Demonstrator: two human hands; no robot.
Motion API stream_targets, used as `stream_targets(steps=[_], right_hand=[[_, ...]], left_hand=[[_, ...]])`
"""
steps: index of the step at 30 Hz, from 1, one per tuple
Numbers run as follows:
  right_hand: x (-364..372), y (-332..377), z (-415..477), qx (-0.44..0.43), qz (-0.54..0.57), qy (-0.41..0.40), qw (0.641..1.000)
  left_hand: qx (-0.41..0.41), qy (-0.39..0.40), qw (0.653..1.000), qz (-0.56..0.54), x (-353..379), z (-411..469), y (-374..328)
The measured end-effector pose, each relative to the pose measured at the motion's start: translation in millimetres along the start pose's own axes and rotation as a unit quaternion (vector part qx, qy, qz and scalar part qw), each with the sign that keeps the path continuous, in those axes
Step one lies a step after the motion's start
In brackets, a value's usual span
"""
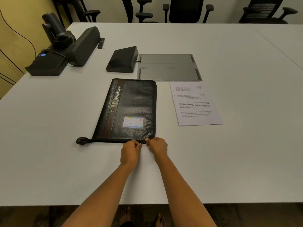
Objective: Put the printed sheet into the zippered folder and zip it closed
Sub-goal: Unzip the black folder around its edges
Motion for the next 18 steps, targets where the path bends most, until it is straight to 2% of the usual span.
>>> stream_targets(steps=[7,9,10,12,13,15,17,18], right_hand=[[-5,-2,2,-0.002,0.031,-0.006,0.999],[-8,0,-1,-0.028,-0.019,-0.043,0.999],[-12,3,-4,-0.057,-0.066,-0.088,0.992],[-18,16,-14,-0.186,-0.172,-0.181,0.95],[-15,24,-20,-0.275,-0.224,-0.19,0.916],[2,32,-24,-0.397,-0.345,-0.129,0.841],[17,29,-17,-0.426,-0.455,-0.08,0.777],[20,29,-13,-0.427,-0.483,-0.078,0.76]], left_hand=[[0.09,0.008,0.991,0.094,-15,4,4],[0.101,0.009,0.989,0.103,-14,4,2],[0.105,0.01,0.989,0.107,-14,4,0],[0.105,0.014,0.988,0.109,-13,3,-2],[0.103,0.015,0.989,0.107,-13,4,-2],[0.103,0.013,0.989,0.104,-13,4,-3],[0.104,0.009,0.99,0.099,-12,4,-4],[0.104,0.007,0.99,0.096,-11,4,-4]])
Point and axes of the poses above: each hand's wrist, its own z-axis towards the middle knuckle, its own x-axis out of the palm, y = z × x, the point moved 6 cm from there along z, towards the middle knuckle, and after that the axes turned 12 degrees about x, right-handed, at the moved point
